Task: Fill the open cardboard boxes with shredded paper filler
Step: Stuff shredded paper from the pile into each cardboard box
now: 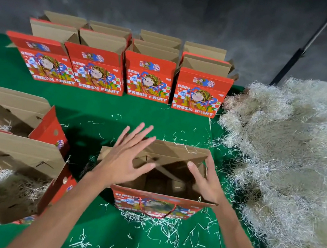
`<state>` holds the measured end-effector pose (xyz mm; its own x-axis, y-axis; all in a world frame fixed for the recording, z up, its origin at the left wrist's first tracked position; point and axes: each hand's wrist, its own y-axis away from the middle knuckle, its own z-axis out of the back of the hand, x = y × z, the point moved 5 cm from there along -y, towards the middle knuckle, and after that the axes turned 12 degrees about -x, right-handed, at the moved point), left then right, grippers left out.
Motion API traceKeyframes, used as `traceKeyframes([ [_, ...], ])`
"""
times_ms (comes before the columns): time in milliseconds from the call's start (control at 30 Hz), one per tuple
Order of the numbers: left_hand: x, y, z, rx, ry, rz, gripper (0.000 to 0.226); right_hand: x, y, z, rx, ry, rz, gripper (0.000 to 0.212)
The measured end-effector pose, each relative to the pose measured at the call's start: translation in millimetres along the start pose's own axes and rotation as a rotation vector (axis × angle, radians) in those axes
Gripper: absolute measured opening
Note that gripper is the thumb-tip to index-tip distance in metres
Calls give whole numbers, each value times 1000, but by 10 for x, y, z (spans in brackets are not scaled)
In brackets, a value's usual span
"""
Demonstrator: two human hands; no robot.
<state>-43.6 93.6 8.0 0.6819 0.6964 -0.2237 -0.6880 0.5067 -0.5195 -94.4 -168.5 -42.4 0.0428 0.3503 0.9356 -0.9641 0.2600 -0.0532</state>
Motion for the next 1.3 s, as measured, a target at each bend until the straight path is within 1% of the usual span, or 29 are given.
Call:
traceKeyframes([
  [33,17,64,-33,20,-37,-9,80,15,48,-33,14,-3,18,75],
  [67,23,137,-80,40,-83,-28,84,10,94,-59,17,-4,23,76],
  [133,-5,273,-196,60,-178,-75,93,-38,147,-84,3,36,40,87],
  [167,-19,318,-240,49,-205,-86,97,-67,148,-86,-10,103,58,97],
  [233,-28,336,-304,14,-243,-81,102,-150,158,-88,-46,334,62,121],
  [267,-19,325,-335,5,-266,-72,103,-194,174,-87,-60,441,59,127],
  [300,-11,316,-363,6,-288,-63,103,-221,193,-90,-73,509,69,128],
  [367,-14,324,-414,22,-315,-43,100,-247,230,-91,-117,576,120,122],
  [433,-19,353,-449,10,-307,-34,89,-245,257,-89,-167,658,167,113],
  [500,0,395,-473,-13,-309,-40,74,-254,275,-77,-236,728,216,101],
  [567,5,415,-485,-34,-332,-36,67,-250,299,-66,-321,774,281,86],
  [633,-15,395,-492,-44,-361,41,72,-224,306,-53,-403,809,341,74],
  [700,-26,376,-466,-56,-347,204,78,-190,335,-29,-487,776,388,57],
  [733,-18,377,-451,-72,-331,271,76,-176,354,-13,-528,738,417,47],
  [800,-21,392,-428,-120,-266,312,60,-150,395,11,-587,702,511,29],
  [833,-53,420,-428,-147,-230,297,46,-145,419,2,-601,715,571,27],
  [867,-77,469,-437,-153,-200,287,36,-139,439,-14,-606,731,630,31],
  [900,-90,520,-446,-123,-195,303,43,-129,454,-34,-607,743,675,38],
  [967,-84,609,-486,68,-183,397,79,-109,468,-74,-612,771,703,52],
  [1000,-102,630,-500,152,-164,411,90,-111,472,-80,-620,788,693,56],
  [1033,-134,632,-532,207,-146,388,91,-113,471,-78,-629,801,687,58],
  [1100,-259,623,-602,273,-169,298,82,-117,465,-63,-647,829,692,60],
  [1167,-407,652,-644,289,-267,271,73,-125,460,-59,-657,859,691,62],
  [1300,-489,637,-660,246,-366,407,72,-186,442,-64,-646,853,665,67],
])
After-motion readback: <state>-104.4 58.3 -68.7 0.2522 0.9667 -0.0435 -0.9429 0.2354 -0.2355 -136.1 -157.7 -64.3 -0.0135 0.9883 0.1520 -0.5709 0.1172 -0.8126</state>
